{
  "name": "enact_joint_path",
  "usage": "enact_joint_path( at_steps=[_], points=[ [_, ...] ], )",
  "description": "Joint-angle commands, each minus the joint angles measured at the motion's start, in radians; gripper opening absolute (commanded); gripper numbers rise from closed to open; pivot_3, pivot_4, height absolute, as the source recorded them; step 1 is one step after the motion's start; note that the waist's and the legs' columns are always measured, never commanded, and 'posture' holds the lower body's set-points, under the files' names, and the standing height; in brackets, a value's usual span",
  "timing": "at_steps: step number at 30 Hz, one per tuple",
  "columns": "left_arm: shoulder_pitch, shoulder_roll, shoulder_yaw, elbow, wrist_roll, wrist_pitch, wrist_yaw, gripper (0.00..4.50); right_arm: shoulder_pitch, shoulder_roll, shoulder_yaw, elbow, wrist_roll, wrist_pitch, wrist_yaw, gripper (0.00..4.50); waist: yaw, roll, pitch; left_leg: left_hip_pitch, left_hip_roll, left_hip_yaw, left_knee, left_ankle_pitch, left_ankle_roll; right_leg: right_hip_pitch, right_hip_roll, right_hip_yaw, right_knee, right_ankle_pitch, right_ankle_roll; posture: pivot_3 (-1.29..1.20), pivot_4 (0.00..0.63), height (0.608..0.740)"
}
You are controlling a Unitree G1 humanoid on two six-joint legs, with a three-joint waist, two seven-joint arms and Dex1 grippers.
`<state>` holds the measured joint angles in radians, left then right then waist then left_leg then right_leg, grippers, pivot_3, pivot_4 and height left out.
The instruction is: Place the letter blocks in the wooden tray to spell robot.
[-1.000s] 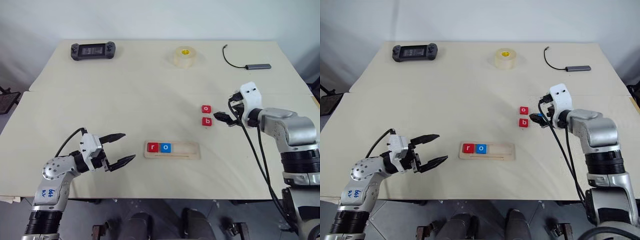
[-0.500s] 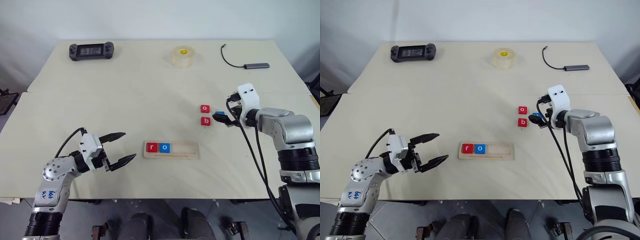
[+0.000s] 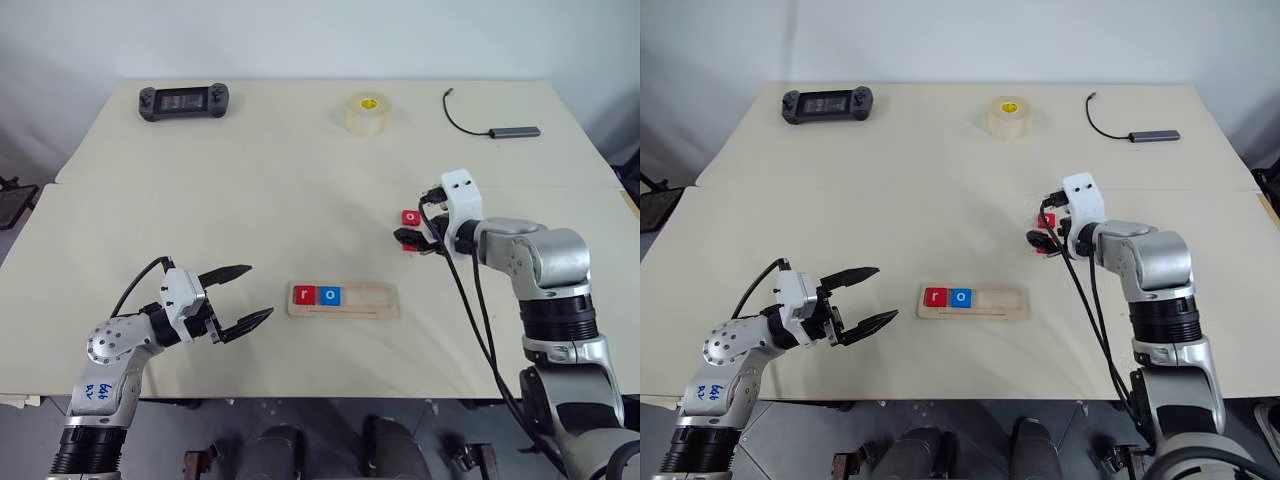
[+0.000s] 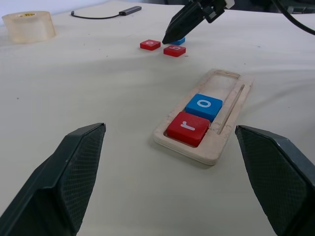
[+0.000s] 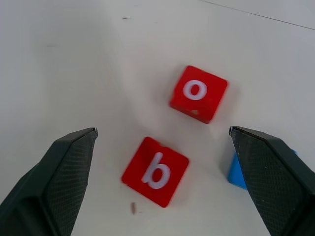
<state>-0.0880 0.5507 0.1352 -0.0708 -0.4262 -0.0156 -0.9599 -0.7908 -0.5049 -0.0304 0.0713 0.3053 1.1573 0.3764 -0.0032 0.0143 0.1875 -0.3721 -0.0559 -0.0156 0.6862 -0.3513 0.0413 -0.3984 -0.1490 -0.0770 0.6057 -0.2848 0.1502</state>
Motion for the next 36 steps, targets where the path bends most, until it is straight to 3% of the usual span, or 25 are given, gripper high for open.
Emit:
enact_joint_path(
  at_steps=[1, 18, 21, 28, 36],
  points=[
    [0.006, 0.003, 0.007, -0.036, 0.001, -0.022, 0.003, 4.48, -0.018, 0.014, -0.038, -0.062, 0.006, 0.058, -0.033, 4.50, -0.001, 0.000, 0.000, 0.000, 0.000, 0.000, 0.000, 0.000, 0.000, 0.000, 0.000, 0.000, 0.000, 0.000, 0.000, 0.00, 0.150, 0.740],
    [0.015, 0.008, -0.005, -0.069, -0.006, -0.008, -0.001, 4.48, 0.079, 0.194, -0.112, -0.161, -0.034, 0.157, -0.230, 4.50, -0.002, 0.000, 0.000, 0.000, 0.000, 0.001, -0.001, 0.000, 0.000, -0.002, 0.000, 0.001, 0.002, 0.000, 0.000, 0.00, 0.150, 0.740],
    [0.002, 0.010, -0.008, -0.067, -0.007, -0.005, -0.008, 4.50, 0.089, 0.211, -0.114, -0.166, -0.039, 0.157, -0.244, 3.91, -0.002, 0.000, 0.000, 0.000, 0.000, 0.001, -0.001, 0.000, 0.000, -0.002, 0.000, 0.001, 0.002, 0.000, 0.000, 0.00, 0.150, 0.740],
    [-0.031, 0.007, -0.028, -0.051, -0.007, -0.004, -0.032, 4.50, 0.111, 0.229, -0.127, -0.191, -0.058, 0.161, -0.271, 1.55, -0.003, 0.000, 0.000, 0.001, 0.000, 0.001, -0.001, 0.000, 0.000, -0.002, 0.001, 0.001, 0.003, 0.000, 0.000, 0.00, 0.150, 0.740],
    [-0.081, -0.004, -0.065, -0.004, -0.010, 0.008, -0.068, 4.50, 0.135, 0.107, -0.180, -0.260, -0.050, 0.256, -0.229, 1.46, 0.005, 0.000, 0.000, 0.001, -0.001, 0.000, -0.002, 0.000, 0.000, -0.002, 0.000, 0.001, 0.003, 0.000, 0.000, 0.00, 0.150, 0.740]
  ],
)
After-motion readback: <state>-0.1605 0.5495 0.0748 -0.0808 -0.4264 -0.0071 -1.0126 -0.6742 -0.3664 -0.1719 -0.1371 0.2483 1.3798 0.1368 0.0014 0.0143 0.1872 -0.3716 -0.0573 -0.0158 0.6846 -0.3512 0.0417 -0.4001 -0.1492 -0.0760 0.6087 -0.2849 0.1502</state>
